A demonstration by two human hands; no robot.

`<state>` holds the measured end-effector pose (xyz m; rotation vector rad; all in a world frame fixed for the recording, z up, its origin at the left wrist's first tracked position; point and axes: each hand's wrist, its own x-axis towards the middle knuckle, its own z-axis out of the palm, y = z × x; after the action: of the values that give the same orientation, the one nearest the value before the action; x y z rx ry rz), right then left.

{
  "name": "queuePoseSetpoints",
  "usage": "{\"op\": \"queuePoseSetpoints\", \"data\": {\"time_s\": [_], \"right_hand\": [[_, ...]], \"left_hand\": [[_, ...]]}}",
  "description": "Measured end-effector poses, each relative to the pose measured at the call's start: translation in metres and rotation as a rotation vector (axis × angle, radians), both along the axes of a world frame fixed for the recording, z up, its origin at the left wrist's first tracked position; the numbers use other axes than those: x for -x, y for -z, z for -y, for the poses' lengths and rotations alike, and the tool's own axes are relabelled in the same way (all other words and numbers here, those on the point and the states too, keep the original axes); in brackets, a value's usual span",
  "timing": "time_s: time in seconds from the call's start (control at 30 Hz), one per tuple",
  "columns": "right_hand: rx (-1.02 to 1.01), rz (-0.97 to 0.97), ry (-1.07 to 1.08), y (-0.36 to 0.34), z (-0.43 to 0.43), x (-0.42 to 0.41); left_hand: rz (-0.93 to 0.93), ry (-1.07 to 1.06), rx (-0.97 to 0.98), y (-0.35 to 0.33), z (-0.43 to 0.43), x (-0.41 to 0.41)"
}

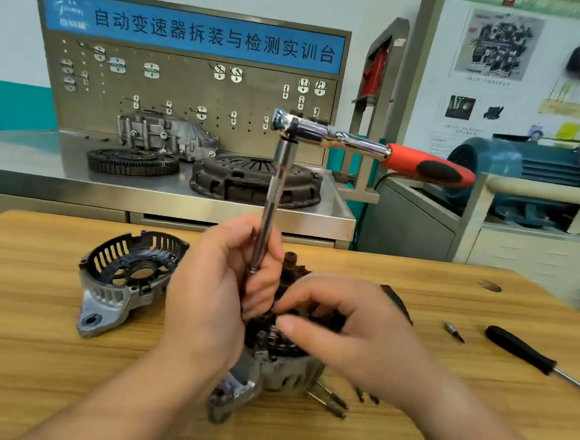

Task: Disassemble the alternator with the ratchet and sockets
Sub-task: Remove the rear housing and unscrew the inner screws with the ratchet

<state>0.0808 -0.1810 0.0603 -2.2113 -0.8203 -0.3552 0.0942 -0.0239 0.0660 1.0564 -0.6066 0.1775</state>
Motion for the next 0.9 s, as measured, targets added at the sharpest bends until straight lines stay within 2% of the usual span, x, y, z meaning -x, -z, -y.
{"op": "queuePoseSetpoints", "data": {"time_s": [0.17, 0.33, 0.43, 0.63, 0.73, 0.9], "right_hand": [[0.431, 0.232, 0.065, 0.000, -0.015, 0.002], [0.574, 0.288, 0.080, -0.004, -0.027, -0.001], [0.536, 0.288, 0.070, -0.005, -0.030, -0.003], [0.246, 0.258, 0.116, -0.018, -0.025, -0.008], [0.266, 0.201, 0.106, -0.018, -0.023, -0.009], [0.290, 0.211, 0.082, -0.010, -0.024, -0.004]], "left_hand": [[-0.047, -0.037, 0.010, -0.006, -0.011, -0.001], [-0.108, -0.055, 0.031, -0.006, -0.018, -0.004], [-0.135, -0.060, 0.045, -0.008, -0.021, -0.007], [-0.154, -0.070, 0.053, -0.007, -0.026, -0.011], [-0.150, -0.073, 0.053, -0.007, -0.026, -0.012], [-0.157, -0.068, 0.032, -0.006, -0.023, -0.011]]}}
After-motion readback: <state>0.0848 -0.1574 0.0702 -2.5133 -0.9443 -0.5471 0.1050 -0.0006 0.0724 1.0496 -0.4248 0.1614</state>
